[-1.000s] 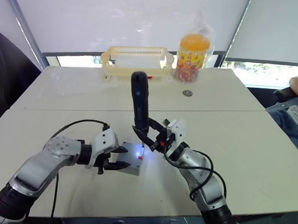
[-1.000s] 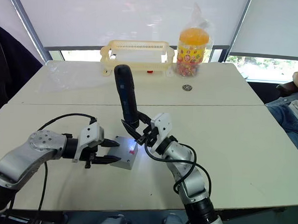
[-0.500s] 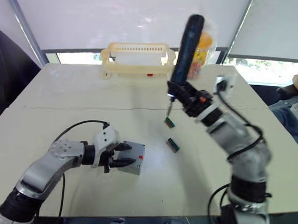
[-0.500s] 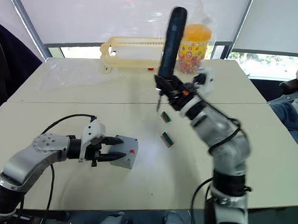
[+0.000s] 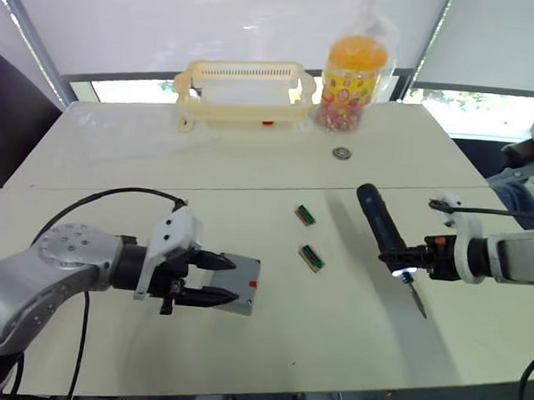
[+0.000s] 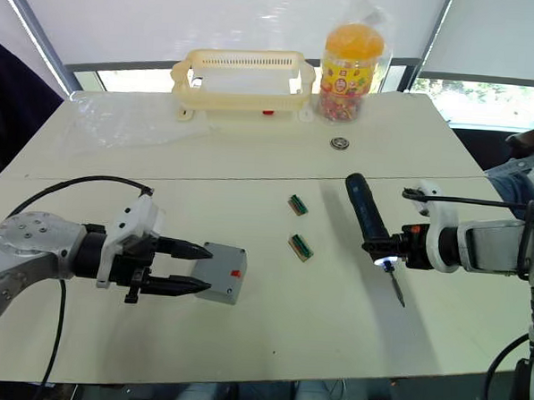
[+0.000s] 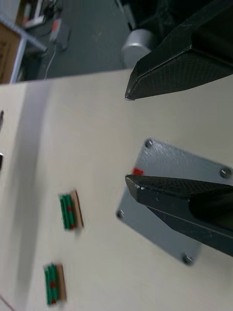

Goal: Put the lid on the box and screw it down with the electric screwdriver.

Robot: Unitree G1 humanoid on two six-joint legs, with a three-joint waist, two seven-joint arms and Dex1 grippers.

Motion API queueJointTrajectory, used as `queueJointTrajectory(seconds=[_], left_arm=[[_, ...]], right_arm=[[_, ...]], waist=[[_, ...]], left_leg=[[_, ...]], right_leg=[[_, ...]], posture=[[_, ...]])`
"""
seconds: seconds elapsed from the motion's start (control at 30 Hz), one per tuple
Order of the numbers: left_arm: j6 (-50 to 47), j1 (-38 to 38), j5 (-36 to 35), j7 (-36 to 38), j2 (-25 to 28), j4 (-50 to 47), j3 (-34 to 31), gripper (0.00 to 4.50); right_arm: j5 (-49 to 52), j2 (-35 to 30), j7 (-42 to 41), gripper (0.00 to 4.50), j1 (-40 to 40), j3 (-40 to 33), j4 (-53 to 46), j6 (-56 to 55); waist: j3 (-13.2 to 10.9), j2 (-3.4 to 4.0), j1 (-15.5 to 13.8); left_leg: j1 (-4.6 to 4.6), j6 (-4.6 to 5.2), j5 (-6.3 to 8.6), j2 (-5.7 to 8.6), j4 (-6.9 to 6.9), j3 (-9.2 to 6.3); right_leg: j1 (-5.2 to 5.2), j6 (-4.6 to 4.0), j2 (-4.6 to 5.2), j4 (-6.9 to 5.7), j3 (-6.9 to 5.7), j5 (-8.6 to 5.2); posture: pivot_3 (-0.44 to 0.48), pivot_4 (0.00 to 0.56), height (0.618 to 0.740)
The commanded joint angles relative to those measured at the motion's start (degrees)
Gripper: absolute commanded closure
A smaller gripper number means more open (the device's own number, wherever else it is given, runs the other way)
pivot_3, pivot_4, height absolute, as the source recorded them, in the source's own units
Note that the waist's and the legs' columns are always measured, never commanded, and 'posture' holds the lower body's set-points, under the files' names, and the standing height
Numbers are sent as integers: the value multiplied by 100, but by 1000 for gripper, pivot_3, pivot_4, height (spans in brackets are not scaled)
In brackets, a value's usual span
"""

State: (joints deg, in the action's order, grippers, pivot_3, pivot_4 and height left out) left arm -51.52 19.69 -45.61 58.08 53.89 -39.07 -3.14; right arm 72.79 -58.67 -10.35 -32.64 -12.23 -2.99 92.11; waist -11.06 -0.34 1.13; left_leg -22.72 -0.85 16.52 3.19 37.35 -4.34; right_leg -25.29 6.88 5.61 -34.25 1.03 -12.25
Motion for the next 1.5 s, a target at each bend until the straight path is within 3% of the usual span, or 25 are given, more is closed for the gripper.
queueJointTrajectory(seconds=[0.03,0.33,0.6,0.63,0.7,0.8,0.87,1.07,1.23,1.37,1.5], left_arm=[[208,2,87,86,32,-195,275,2030],[424,-228,598,-354,-292,248,704,2030],[890,-249,1219,-713,-545,313,799,2030],[869,-246,1178,-724,-588,356,762,2030],[802,-270,1019,-552,-547,475,698,2030],[665,-213,880,-626,-646,717,557,2030],[637,-172,830,-671,-686,785,488,2030],[512,-419,537,-539,-385,1073,-344,2030],[267,-1438,367,-526,-48,1255,-1421,2030],[313,-2709,479,-393,-29,1188,-1900,2030],[318,-3108,319,-580,-287,1133,-2132,2030]], right_arm=[[214,-64,138,2707,-97,34,147,39],[-132,422,806,2707,-167,88,787,39],[-746,872,918,2707,-281,15,704,39],[-785,899,890,1907,-274,18,663,39],[-872,951,854,1431,-261,26,594,39],[-1014,1062,848,34,-272,-17,518,39],[-1208,1138,854,34,-289,-58,426,-11],[-2128,890,-223,34,-238,208,-263,-1737],[-2090,808,-1733,34,499,-122,-1459,-3015],[-1897,969,-2711,34,1922,-704,-2439,-3777],[-2372,1244,-3082,34,3239,-562,-3039,-4557]], waist=[[-2,-3,-10],[-2,-3,-50],[0,-5,-47],[0,-5,-46],[0,-4,-40],[0,-4,-38],[0,-5,-41],[0,-3,-31],[1,-1,-13],[2,-2,-71],[3,-5,-159]], left_leg=[[6,0,0,-1,3,2],[22,0,-1,-3,6,-4],[24,0,-1,-2,17,-4],[26,0,-1,-2,22,-5],[26,1,-1,-2,35,-7],[28,4,1,-3,57,-10],[32,5,2,-3,68,-12],[31,10,4,-2,73,-14],[31,14,8,-11,60,-13],[30,23,15,-16,59,-22],[30,24,16,-5,68,-17]], right_leg=[[7,-1,-3,0,1,3],[26,1,-9,-1,-1,6],[34,12,-10,-2,1,14],[37,12,-10,-3,1,15],[42,9,-11,-5,0,17],[53,8,-18,-9,-2,21],[65,10,-18,-7,-2,28],[64,17,-20,-8,-5,32],[49,19,-25,-19,-5,33],[55,23,-20,-15,-7,30],[68,15,-6,4,-5,25]], posture=[[0,150,740],[0,150,740],[0,150,740],[0,150,740],[0,150,740],[0,150,740],[0,150,740],[0,150,740],[0,150,740],[0,150,740],[0,150,740]])
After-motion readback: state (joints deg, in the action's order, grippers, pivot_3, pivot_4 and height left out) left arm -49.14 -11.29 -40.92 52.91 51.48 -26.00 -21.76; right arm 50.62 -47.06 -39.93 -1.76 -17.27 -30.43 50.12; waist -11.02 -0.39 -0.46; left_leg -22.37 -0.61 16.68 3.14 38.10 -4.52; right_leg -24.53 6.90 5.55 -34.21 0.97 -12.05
